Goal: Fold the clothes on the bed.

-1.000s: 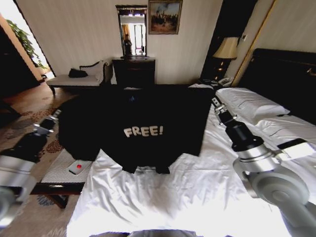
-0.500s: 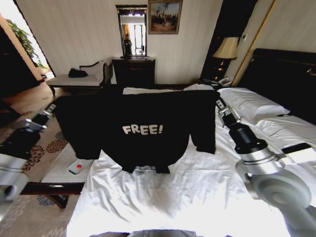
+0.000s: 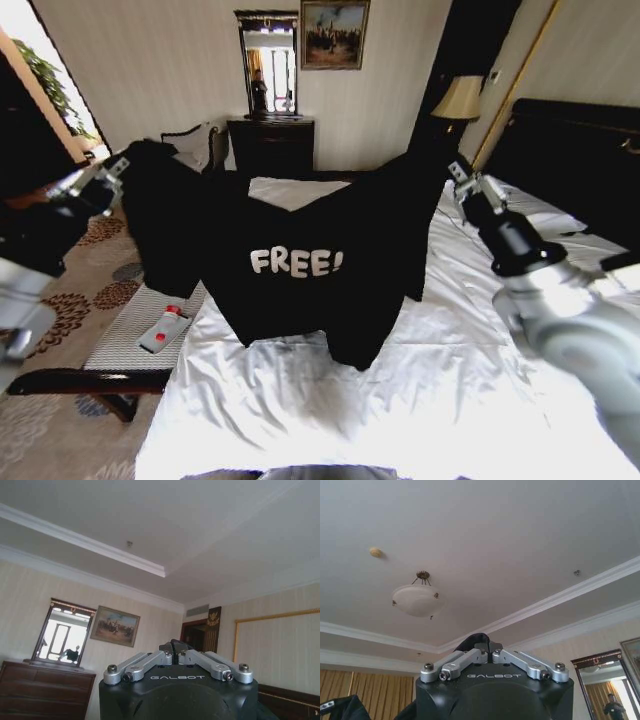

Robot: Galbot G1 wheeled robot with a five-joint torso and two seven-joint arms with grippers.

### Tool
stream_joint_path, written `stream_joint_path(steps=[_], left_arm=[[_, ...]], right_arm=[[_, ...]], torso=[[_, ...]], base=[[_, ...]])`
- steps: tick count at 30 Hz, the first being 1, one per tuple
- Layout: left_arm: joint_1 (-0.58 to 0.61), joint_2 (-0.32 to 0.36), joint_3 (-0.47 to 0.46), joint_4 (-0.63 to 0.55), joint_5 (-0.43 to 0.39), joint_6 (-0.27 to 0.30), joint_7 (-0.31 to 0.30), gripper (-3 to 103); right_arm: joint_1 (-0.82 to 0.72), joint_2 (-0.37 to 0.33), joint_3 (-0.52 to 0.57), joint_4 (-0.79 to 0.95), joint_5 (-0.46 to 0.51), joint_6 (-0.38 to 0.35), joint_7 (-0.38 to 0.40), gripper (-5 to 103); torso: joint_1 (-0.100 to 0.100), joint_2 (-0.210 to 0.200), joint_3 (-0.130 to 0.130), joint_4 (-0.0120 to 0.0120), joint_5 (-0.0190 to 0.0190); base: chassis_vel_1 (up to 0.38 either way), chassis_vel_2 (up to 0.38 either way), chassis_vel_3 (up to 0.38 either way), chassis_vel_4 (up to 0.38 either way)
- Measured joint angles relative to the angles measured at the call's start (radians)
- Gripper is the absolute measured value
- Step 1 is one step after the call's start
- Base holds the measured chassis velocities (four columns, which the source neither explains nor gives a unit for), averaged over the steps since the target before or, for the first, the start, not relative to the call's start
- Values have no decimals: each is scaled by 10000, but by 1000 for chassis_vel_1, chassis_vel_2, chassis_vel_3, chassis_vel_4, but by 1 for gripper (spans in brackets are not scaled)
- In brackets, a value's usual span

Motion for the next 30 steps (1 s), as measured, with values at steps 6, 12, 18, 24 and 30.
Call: stream_joint_path(steps=[6,12,18,24,30], left_arm=[[-973,489,323,376,-376,-36,127,0],[-1909,975,80,699,-1168,-105,124,0],[-2277,1522,-930,686,-2288,-298,-29,0],[-1614,1763,-2506,268,-3332,-306,0,0],[-1291,1739,-3315,15,-3984,-247,35,0]], right_arm=[[1181,-542,-396,-310,594,1,-122,0],[2703,-1069,-779,-517,1103,-15,-200,0],[3426,-1258,-232,-167,1418,-30,-265,0],[2639,-1568,1405,341,1919,-60,-551,0],[1946,-1561,2411,1056,2310,-163,-423,0]], torso=[[1,0,0,-1,-2],[0,1,-1,2,-5],[1,1,-1,1,-1],[-3,4,-4,2,-4],[-2,3,-3,-1,-2]], base=[[0,0,0,0],[0,0,0,0],[0,0,0,0],[0,0,0,0],[0,0,0,0]])
